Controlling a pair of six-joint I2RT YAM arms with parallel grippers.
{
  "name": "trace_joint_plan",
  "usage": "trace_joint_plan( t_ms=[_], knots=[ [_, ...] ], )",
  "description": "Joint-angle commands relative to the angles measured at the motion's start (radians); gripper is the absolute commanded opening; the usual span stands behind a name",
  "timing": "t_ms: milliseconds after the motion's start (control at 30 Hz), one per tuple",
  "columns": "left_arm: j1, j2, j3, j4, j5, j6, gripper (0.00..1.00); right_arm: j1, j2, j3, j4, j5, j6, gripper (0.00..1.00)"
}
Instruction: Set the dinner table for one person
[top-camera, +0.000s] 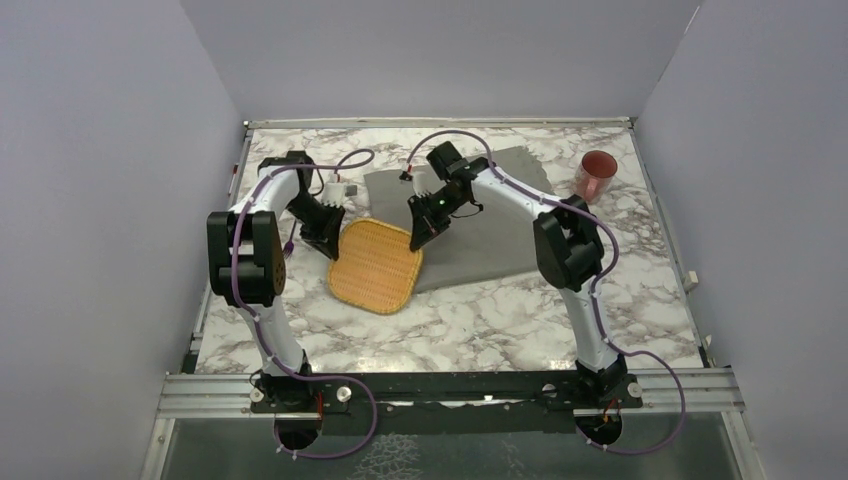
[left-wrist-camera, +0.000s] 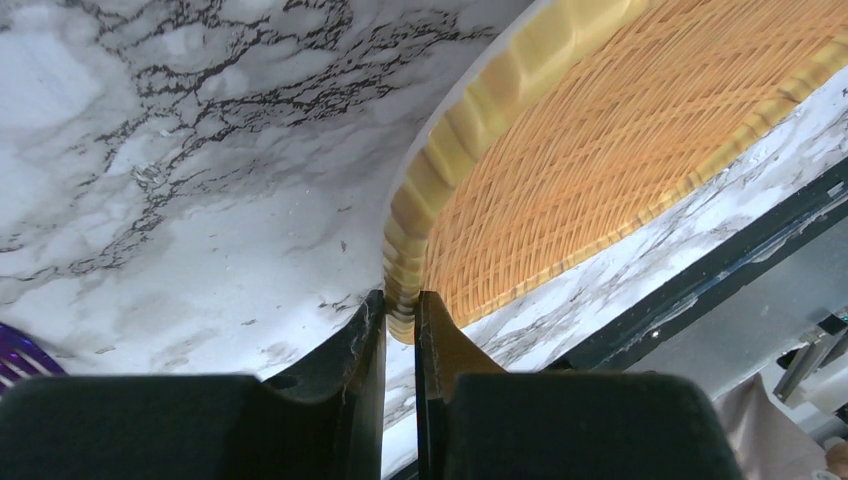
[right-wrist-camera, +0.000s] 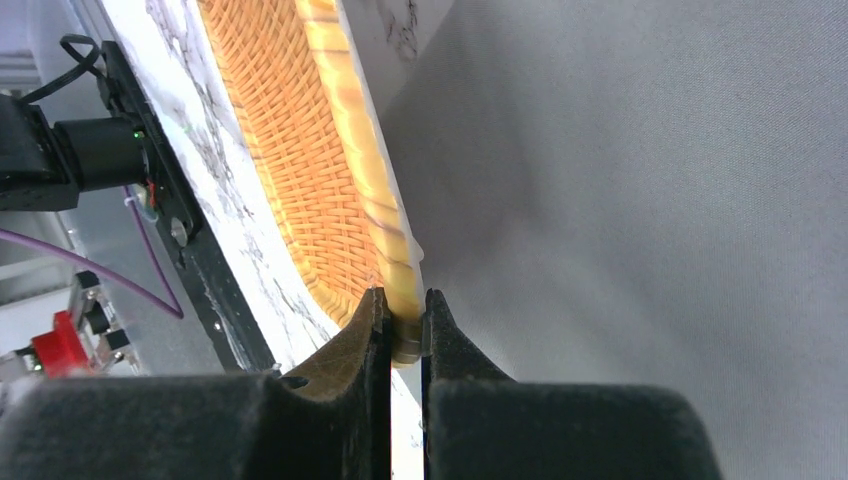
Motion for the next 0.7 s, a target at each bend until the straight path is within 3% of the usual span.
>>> trace_joint_plan(
  t_ms=[0, 367, 667],
  knots=[
    [-0.061, -0.041, 0.099, -0.043, 0.142, 0.005, 0.00, 0.035, -0.073, 0.043, -0.005, -0.014, -0.052, 0.00],
    [-0.115, -0.035, 0.207, -0.166, 0.206, 0.016, 0.00, 0.035, -0.066, 0.099, -0.036, -0.033, -0.037, 0.00],
    [-0.163, 0.006, 0.289, -0.164, 0.251, -0.016, 0.00, 0.035, -0.128, 0.097, -0.010, 0.092, -0.015, 0.00]
  ],
)
